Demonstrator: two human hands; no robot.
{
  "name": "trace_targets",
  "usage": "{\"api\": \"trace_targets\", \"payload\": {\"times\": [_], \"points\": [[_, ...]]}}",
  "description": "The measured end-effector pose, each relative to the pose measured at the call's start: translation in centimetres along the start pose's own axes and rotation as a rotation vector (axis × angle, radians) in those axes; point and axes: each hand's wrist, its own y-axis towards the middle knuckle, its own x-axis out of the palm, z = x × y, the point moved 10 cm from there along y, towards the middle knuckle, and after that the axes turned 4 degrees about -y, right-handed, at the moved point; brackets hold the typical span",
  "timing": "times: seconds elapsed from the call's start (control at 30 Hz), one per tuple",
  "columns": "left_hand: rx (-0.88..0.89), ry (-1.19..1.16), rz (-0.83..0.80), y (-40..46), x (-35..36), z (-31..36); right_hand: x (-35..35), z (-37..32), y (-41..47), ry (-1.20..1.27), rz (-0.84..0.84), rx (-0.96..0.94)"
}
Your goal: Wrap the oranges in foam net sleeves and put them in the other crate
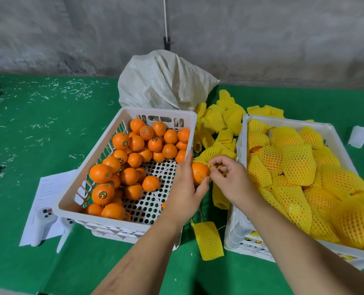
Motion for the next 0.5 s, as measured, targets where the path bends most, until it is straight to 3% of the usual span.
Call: {"api": "trace_targets", "payload": {"times": [0.23,0.4,0.5], "points": [[-0.083,-0.167,0.135,0.8,-1.1,-0.8,0.8,-2.3,-0.5,0.012,-0.084,-0.174],[-0.143,-0.469,0.215,1.1,-1.4,-0.2,1.4,-2.2,-0.8,-0.002,-0.167,-0.111],[-0.202,-0.545,0.076,1.4,0.1,-0.6,1.0,-1.9,-0.8,0.01,-0.124,-0.078]]}}
